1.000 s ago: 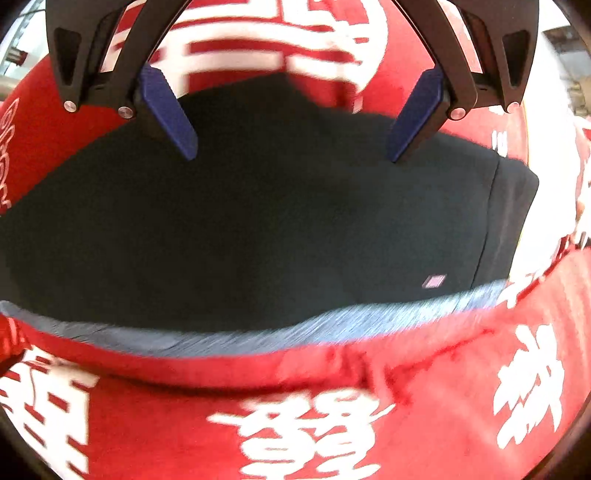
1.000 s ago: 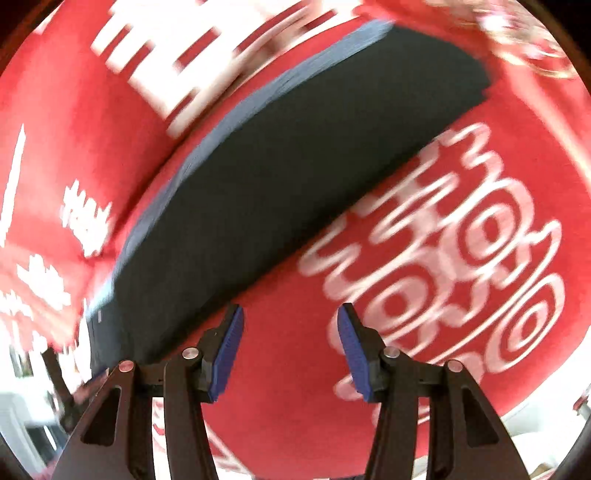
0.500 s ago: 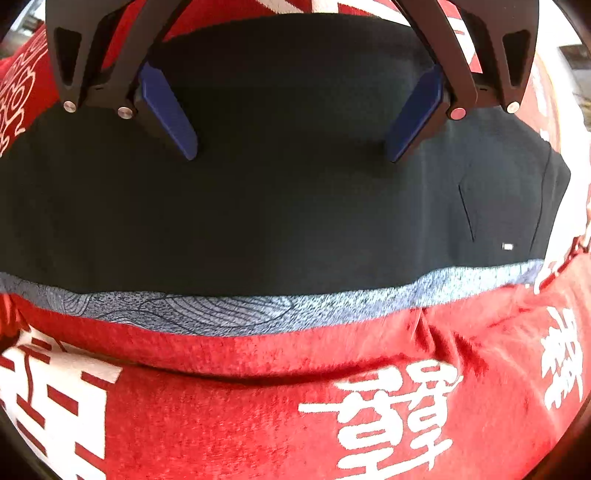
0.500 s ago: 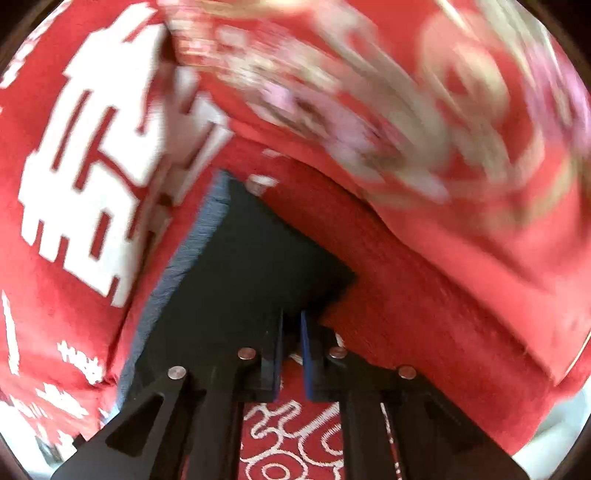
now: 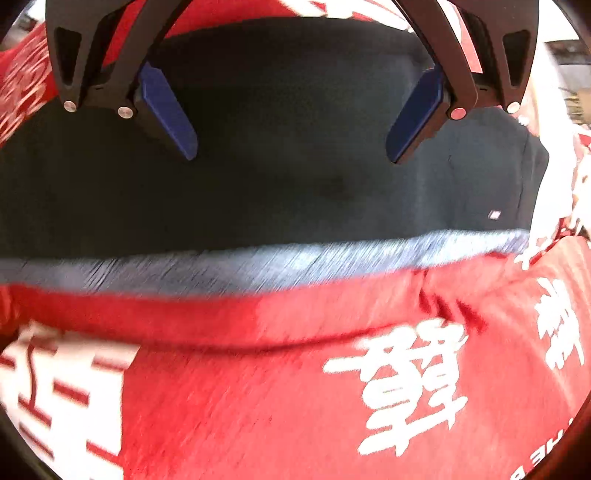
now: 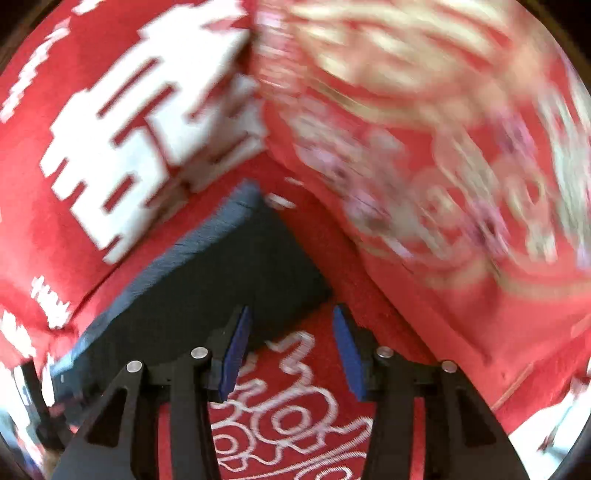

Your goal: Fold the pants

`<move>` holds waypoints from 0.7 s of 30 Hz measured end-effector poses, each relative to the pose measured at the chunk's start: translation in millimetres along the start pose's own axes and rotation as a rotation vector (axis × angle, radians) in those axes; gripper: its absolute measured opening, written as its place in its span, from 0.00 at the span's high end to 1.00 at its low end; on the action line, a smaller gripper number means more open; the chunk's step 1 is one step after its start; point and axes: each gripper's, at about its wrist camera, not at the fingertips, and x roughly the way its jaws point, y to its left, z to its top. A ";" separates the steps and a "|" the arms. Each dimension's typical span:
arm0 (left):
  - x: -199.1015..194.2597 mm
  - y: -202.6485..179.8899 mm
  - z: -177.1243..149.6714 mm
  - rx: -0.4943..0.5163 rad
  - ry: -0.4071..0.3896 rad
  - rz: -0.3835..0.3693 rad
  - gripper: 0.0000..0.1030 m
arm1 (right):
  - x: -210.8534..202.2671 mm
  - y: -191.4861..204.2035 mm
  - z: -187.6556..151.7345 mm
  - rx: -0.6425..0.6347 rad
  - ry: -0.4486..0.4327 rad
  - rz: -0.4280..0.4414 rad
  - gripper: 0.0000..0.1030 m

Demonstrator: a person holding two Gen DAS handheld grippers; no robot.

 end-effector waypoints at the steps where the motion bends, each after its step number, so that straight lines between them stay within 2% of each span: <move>1: -2.2 -5.2 4.2 -0.001 -0.008 -0.006 0.00 | 7.2 12.4 8.1 -0.047 0.011 0.029 0.50; 5: 8.3 -32.9 32.1 -0.006 -0.033 -0.027 0.00 | 50.7 56.3 30.1 -0.166 0.079 0.111 0.50; 7: 20.6 -44.0 37.7 -0.003 -0.024 -0.005 0.00 | 73.4 75.1 29.8 -0.214 0.116 0.122 0.50; 9: 34.1 -47.2 37.0 -0.022 0.010 -0.004 0.00 | 95.9 83.6 25.7 -0.262 0.159 0.076 0.51; 10: 33.7 -44.3 35.7 -0.047 -0.002 -0.019 0.00 | 105.8 83.3 26.2 -0.279 0.161 0.042 0.53; 13: 34.2 -38.6 33.0 -0.081 0.003 -0.057 0.00 | 102.6 72.5 32.0 -0.257 0.111 0.002 0.55; 17: 31.0 -44.3 33.8 -0.038 -0.002 -0.031 0.00 | 91.2 57.5 36.2 -0.175 0.138 0.027 0.52; 21: 30.0 -44.9 33.8 -0.047 0.015 -0.035 0.00 | 68.7 39.5 20.7 -0.107 0.173 0.053 0.51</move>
